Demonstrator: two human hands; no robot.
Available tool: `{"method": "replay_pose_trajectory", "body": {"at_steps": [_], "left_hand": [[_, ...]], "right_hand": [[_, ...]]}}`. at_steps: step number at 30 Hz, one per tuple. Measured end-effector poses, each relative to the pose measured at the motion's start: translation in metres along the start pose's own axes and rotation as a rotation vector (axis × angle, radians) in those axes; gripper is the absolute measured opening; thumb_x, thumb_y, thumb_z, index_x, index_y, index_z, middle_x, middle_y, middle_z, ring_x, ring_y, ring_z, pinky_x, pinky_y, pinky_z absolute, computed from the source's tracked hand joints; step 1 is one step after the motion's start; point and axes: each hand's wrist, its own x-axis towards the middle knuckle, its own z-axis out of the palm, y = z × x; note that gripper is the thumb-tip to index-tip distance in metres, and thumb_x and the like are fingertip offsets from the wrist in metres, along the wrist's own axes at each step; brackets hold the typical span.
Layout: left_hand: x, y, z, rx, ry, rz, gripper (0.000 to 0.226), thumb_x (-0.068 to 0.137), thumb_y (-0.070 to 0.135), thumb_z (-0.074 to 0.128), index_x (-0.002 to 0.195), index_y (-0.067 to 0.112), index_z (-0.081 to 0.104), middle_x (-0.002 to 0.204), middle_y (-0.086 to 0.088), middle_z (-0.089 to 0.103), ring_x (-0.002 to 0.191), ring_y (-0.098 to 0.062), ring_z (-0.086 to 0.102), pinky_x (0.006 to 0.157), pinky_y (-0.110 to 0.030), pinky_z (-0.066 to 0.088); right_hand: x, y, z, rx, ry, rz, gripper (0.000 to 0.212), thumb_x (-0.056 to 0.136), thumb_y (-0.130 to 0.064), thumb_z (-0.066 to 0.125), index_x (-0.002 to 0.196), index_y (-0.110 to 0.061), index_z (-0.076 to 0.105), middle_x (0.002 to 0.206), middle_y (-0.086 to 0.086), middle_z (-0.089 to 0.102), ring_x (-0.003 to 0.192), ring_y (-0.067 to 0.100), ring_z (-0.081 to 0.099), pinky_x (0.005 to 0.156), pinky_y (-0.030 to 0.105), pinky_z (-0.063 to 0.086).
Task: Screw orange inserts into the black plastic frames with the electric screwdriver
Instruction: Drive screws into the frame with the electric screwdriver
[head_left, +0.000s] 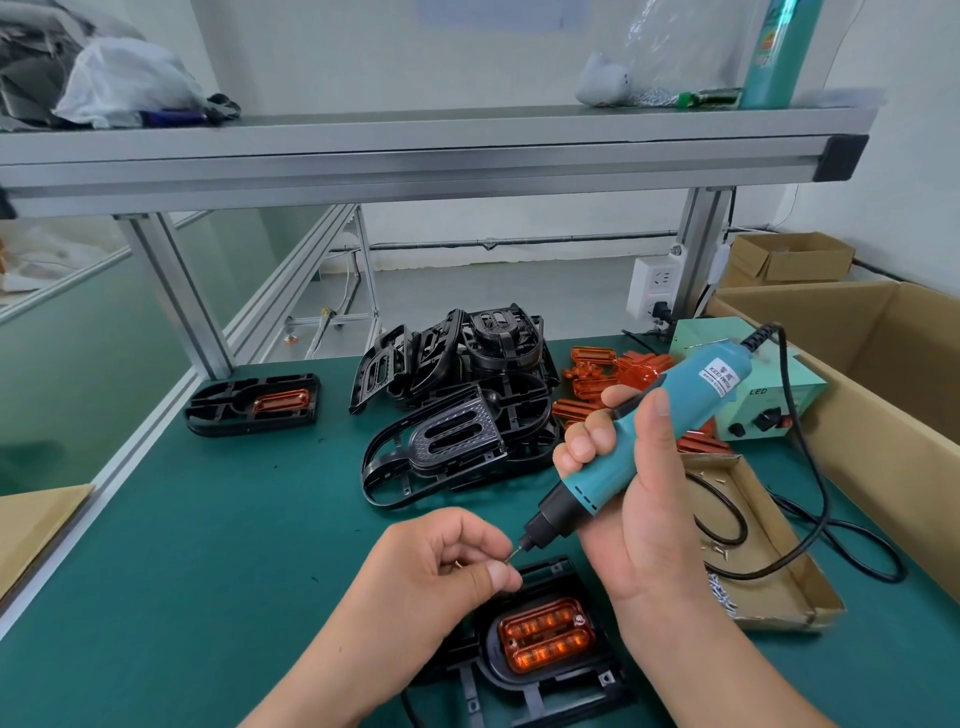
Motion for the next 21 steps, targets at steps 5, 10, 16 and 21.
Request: {"method": "replay_pose_trajectory", "body": {"at_steps": [5, 10, 16, 21], "left_hand": [[-0.0005, 0.0001, -0.0027, 0.01, -0.01, -0.003, 0.024, 0.081, 0.047, 0.078, 0.104, 0.048, 0.072, 0.098, 0.011, 0.08, 0.084, -0.009, 0.072, 0.079, -0.022, 0.049], [-0.0005, 0.0028, -0.0042, -0.121, -0.078, -0.026, 0.022, 0.084, 0.041, 0.077, 0.105, 0.046, 0.073, 0.102, 0.006, 0.081, 0.056, 0.006, 0.054, 0.053, -0.007, 0.039], [-0.0026, 0.0044, -0.0067, -0.223, -0.147, -0.057, 0.024, 0.093, 0.032, 0.068, 0.111, 0.047, 0.072, 0.111, 0.001, 0.08, 0.051, -0.004, 0.037, 0.049, -0.015, 0.035], [-0.0029, 0.0038, -0.0058, -0.221, -0.14, -0.059, 0.02, 0.088, 0.034, 0.069, 0.106, 0.04, 0.075, 0.103, -0.004, 0.081, 0.051, -0.006, 0.038, 0.049, -0.018, 0.034]], "right_hand": [[-0.0002, 0.0028, -0.0013, 0.004, 0.019, 0.002, 0.042, 0.092, -0.055, 0.077, 0.108, -0.018, 0.064, 0.078, -0.001, 0.048, 0.069, 0.014, 0.052, 0.069, 0.028, 0.051], [0.001, 0.0036, -0.0041, 0.059, 0.079, 0.007, 0.041, 0.097, -0.054, 0.071, 0.109, -0.016, 0.062, 0.078, 0.0, 0.048, 0.068, 0.014, 0.051, 0.068, 0.027, 0.052], [0.0046, -0.0001, -0.0054, 0.094, 0.123, -0.004, 0.037, 0.101, -0.054, 0.065, 0.105, -0.017, 0.062, 0.078, -0.002, 0.046, 0.068, 0.012, 0.048, 0.067, 0.026, 0.05], [0.0051, -0.0014, -0.0043, 0.1, 0.123, -0.005, 0.036, 0.103, -0.054, 0.063, 0.105, -0.018, 0.063, 0.078, -0.002, 0.045, 0.069, 0.012, 0.048, 0.067, 0.025, 0.05]]}}
